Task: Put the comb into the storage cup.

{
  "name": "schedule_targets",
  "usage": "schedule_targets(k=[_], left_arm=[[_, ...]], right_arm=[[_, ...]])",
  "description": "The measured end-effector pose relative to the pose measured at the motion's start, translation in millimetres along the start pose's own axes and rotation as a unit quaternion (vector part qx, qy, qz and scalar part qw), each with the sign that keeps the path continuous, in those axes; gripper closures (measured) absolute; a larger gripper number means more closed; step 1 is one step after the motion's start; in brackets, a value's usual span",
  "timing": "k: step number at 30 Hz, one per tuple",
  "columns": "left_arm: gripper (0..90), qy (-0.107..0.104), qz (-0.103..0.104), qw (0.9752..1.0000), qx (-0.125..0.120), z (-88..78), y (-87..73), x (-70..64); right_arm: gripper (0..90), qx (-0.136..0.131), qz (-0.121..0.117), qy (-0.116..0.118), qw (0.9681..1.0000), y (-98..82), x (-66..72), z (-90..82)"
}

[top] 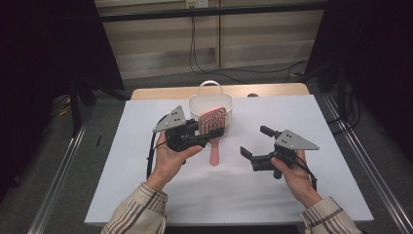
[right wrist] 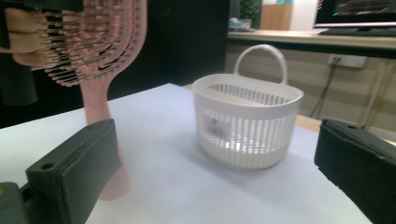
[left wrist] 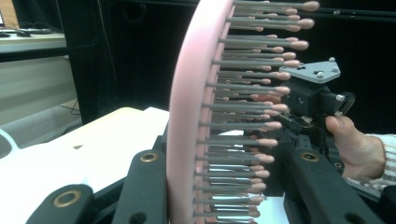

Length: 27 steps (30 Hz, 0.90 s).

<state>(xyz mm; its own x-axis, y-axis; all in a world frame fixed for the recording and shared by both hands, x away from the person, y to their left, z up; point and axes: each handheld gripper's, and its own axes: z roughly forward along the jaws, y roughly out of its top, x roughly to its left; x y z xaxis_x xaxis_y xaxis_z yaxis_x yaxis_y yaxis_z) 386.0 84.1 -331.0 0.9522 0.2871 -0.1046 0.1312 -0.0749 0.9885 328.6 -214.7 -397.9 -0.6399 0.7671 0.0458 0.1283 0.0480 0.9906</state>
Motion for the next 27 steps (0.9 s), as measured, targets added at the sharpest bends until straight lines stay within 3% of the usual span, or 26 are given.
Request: schedule_targets(k=[6,12,27], left_arm=[[62.9,0.008,-0.005,0.9999,-0.006,-6.1,1.0,3.3],[62.9,0.016,-0.006,0.9998,-0.007,-8.5,2.0,4.6],[62.9,0.041,-0.007,0.9990,-0.019,-24.0,10.2,11.2]], right_arm=[[0.0,-0.027,-0.005,-0.037,0.9990,1.8,-3.5,-14.6],[0.0,-0.022,-0.005,-0.064,0.9977,-5.6,-9.2,-23.7],[0.5,-0.013,-0.003,-0.099,0.9950,-19.9,-10.4,-42.1]])
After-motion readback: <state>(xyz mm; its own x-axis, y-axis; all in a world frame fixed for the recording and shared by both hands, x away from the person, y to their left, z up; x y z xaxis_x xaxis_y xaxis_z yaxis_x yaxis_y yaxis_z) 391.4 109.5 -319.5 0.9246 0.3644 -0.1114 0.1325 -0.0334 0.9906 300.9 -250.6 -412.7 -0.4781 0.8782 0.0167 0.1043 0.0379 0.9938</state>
